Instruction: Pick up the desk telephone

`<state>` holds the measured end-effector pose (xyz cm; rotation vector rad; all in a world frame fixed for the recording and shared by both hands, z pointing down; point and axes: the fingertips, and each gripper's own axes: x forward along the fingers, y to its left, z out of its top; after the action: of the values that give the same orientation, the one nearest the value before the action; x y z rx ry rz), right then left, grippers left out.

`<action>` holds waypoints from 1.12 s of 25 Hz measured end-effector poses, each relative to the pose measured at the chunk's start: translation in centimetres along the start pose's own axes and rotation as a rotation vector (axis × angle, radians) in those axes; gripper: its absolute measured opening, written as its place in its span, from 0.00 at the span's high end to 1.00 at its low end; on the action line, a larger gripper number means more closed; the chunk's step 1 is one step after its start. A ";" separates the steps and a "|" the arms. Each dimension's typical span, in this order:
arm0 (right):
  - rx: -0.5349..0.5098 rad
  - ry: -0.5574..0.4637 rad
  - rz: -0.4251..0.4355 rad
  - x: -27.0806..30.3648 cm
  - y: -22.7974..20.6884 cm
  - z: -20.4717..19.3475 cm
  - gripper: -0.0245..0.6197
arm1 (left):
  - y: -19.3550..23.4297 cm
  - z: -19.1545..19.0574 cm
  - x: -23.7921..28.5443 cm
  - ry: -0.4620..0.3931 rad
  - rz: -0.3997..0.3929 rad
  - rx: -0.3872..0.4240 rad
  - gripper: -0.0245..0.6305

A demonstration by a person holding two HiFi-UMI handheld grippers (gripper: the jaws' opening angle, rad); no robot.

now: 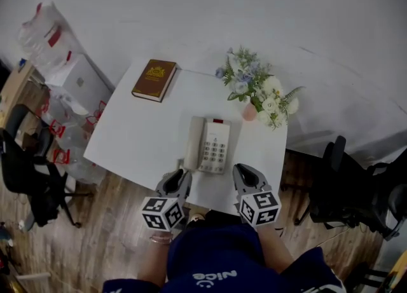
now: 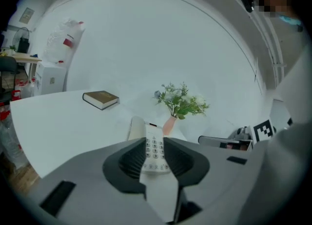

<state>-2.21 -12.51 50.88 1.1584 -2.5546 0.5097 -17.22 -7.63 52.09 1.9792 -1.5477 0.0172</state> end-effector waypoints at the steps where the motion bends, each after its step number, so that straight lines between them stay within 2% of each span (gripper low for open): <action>1: 0.027 0.010 0.011 0.4 -0.4 0.1 0.92 | 0.1 0.1 0.6 0.018 -0.018 -0.024 0.73; 2: 0.052 0.019 0.023 0.8 -0.8 0.1 0.90 | 0.3 0.3 1.1 0.034 -0.031 -0.050 0.64; 5: 0.116 0.055 0.062 2.1 -1.7 0.2 0.73 | 1.3 0.9 2.6 0.061 -0.038 -0.116 0.60; 9: 0.207 0.094 0.121 3.7 -2.8 0.0 0.71 | 2.2 0.8 5.1 0.141 -0.075 -0.174 0.56; 14: 0.304 0.151 0.164 5.5 -3.6 -0.5 0.70 | 4.6 1.4 8.0 0.230 -0.078 -0.181 0.52; 18: 0.419 0.198 0.156 6.6 -4.5 -2.1 0.70 | 6.2 2.1 9.6 0.276 -0.134 -0.260 0.48; 22: 0.520 0.218 0.131 8.1 -5.4 -3.1 0.70 | 7.5 1.9 11.6 0.358 -0.165 -0.297 0.47; 25: 0.550 0.238 0.112 9.0 -5.5 -3.6 0.70 | 8.1 0.9 12.5 0.446 -0.211 -0.318 0.46; 28: 0.561 0.257 0.102 10.1 -5.7 -3.9 0.69 | 8.7 0.6 13.6 0.488 -0.271 -0.369 0.46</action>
<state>-3.86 -21.01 59.48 1.0329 -2.3147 1.3692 -20.79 -20.85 60.63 1.7094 -0.8937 0.0901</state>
